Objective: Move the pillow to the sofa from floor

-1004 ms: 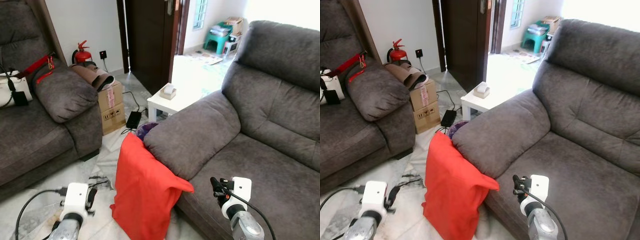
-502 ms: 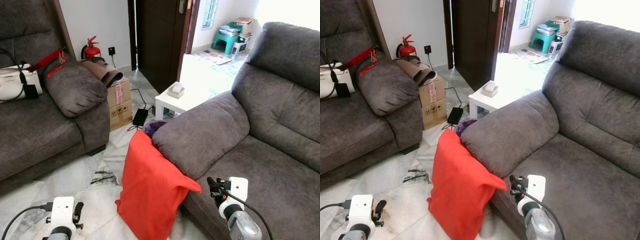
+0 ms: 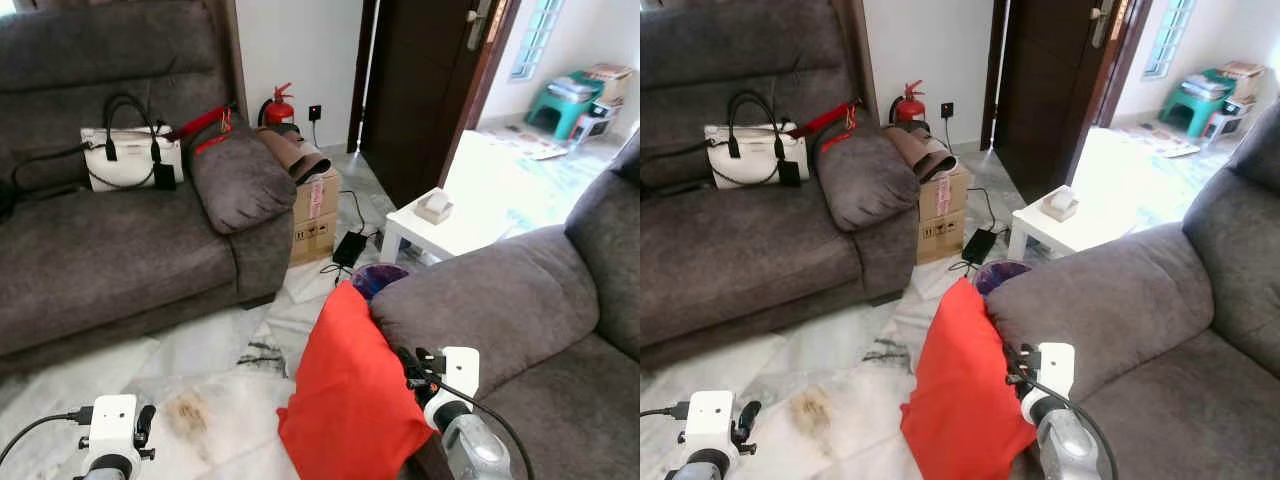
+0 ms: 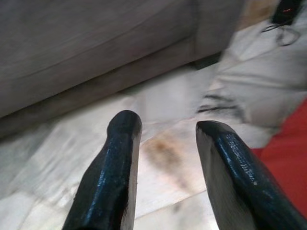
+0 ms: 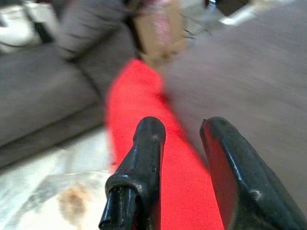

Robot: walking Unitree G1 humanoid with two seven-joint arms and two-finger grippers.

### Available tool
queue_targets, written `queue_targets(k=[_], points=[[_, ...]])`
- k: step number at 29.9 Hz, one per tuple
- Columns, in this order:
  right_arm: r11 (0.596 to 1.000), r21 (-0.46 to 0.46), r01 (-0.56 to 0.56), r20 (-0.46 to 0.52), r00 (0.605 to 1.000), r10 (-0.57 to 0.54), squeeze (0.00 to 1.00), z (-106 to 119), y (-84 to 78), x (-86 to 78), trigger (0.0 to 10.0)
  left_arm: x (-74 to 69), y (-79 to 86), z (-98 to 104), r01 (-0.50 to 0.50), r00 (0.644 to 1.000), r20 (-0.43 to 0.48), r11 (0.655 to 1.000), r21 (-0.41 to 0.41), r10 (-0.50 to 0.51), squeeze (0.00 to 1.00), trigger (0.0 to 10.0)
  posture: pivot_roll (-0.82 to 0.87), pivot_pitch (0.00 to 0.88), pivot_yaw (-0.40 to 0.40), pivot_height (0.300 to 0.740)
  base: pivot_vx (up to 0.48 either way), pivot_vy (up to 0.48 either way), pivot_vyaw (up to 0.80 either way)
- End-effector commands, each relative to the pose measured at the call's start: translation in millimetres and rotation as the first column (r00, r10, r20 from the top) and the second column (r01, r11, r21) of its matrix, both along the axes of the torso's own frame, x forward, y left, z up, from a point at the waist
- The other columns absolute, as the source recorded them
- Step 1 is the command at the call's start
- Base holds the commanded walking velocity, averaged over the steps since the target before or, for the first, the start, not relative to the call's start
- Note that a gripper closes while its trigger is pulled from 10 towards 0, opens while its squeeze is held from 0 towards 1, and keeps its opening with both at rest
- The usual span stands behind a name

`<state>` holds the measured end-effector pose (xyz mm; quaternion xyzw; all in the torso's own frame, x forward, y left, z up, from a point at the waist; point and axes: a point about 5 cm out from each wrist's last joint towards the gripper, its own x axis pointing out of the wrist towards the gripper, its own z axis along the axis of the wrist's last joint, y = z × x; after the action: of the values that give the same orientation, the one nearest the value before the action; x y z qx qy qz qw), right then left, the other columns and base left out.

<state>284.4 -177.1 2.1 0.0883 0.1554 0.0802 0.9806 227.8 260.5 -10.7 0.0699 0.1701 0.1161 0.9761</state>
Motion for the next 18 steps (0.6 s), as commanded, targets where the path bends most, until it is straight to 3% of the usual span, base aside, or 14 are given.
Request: queue_targets(k=[1,8,11,18], points=[[0.999,0.002,0.039,-0.024,0.999,-0.039,0.00,-4,-8.4,-4.2,10.0,3.3,-7.2,0,0.034,0.999,0.003,0.999,-0.014,-0.034,0.00,10.0,0.15,0.022,-0.018,0.656,0.289,0.000,0.00],[0.997,-0.007,0.071,-0.040,0.997,-0.072,0.00,-6,-11.3,-5.2,10.0,3.2,-9.0,0,0.073,0.997,0.004,0.997,-0.007,-0.073,0.00,10.0,0.15,0.019,-0.018,0.656,0.000,0.000,0.00],[0.996,-0.005,0.089,-0.056,0.994,-0.089,0.00,-8,-14.3,-8.2,10.0,-1.3,-9.8,-4,0.106,0.994,-0.033,0.993,0.048,-0.104,0.00,10.0,0.15,0.017,-0.017,0.656,0.000,0.000,0.00],[0.993,-0.015,0.116,-0.081,0.990,-0.117,0.00,-15,-24.7,-18.5,10.0,-7.0,-6.5,-7,0.047,0.999,-0.031,0.997,0.064,-0.045,0.00,10.0,0.13,0.017,-0.010,0.656,0.000,0.000,0.00]])
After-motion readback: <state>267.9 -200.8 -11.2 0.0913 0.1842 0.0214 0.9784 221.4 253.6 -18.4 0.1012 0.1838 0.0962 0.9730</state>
